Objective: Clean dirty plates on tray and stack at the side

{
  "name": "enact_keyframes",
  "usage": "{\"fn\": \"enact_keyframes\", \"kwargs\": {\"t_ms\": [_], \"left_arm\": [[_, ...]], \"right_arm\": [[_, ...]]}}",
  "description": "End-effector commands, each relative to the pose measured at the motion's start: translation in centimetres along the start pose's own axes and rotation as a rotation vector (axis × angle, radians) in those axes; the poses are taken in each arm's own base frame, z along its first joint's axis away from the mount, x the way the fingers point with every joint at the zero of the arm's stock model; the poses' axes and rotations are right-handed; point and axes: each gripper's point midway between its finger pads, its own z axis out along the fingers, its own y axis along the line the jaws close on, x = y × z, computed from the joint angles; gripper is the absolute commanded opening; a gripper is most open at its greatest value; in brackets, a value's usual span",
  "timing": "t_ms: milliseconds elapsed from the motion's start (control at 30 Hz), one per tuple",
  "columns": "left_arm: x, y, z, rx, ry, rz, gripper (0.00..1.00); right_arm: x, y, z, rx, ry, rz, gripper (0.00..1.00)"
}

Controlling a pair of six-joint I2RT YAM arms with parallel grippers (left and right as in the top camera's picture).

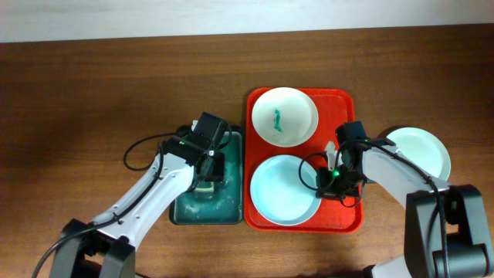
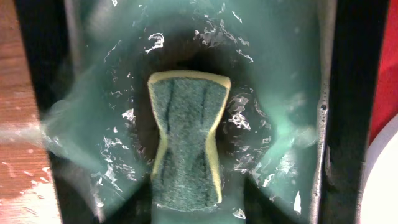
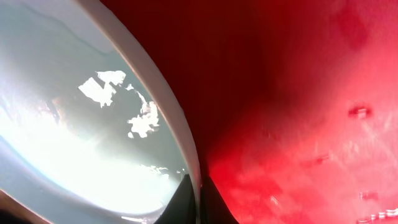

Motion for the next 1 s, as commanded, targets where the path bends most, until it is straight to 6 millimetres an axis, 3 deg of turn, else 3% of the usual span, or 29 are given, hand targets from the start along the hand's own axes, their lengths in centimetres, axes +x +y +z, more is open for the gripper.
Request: {"fn": "enact_keyframes", "kwargs": {"t_ms": [0, 33, 167, 267, 333, 467, 633, 700, 767, 833, 967], "left_arm": [[-0.4, -0.8, -1.1, 0.063, -0.003, -0.004, 0.68], [-0.6, -0.8, -1.6, 0.07, -0.006, -0.008, 0.71], [-3.1, 0.8, -7.3, 0.089, -0.09, -0.064, 0.82], [-4.5, 2.4, -12.0, 0.108, -0.191, -0.113, 1.0], [-4.9, 4.0, -14.7, 0.117, -0.271, -0.156, 0.99], [-4.0, 6.1, -17.7, 0.115, -0.344, -0.208, 1.0], [-2.6, 6.4, -18.1, 0.107, -0.316, -0.208, 0.99], [-2.5, 6.4, -18.0, 0.106, -0.312, -0.208, 1.0], [-2.5, 6.4, -18.0, 0.105, -0.311, -0.208, 1.0], [-2.5, 6.4, -18.0, 0.106, -0.311, -0.208, 0.99], [-2.5, 6.4, -18.0, 0.106, -0.311, -0.208, 1.0]], "right_arm": [[0.3, -0.5, -1.5, 0.05, -0.024, -0.007, 0.04], [0.2, -0.2, -2.2, 0.048, -0.036, -0.011, 0.04], [-0.3, 1.2, -5.7, 0.042, -0.087, -0.03, 0.04], [-0.9, 2.8, -8.3, 0.036, -0.116, -0.044, 0.04], [-1.4, 5.3, -9.4, 0.024, -0.144, -0.097, 0.04], [-2.7, 10.6, -9.9, 0.028, -0.251, -0.188, 0.04], [-5.1, 15.8, -9.2, 0.065, -0.464, -0.241, 0.04], [-5.8, 18.8, -8.4, 0.063, -0.546, -0.314, 0.04], [-6.7, 20.1, -8.3, 0.129, -0.654, -0.352, 0.04], [-7.2, 20.5, -9.8, 0.231, -0.783, -0.363, 0.04], [-5.8, 23.4, -14.2, 0.321, -0.954, -0.479, 0.04]]}}
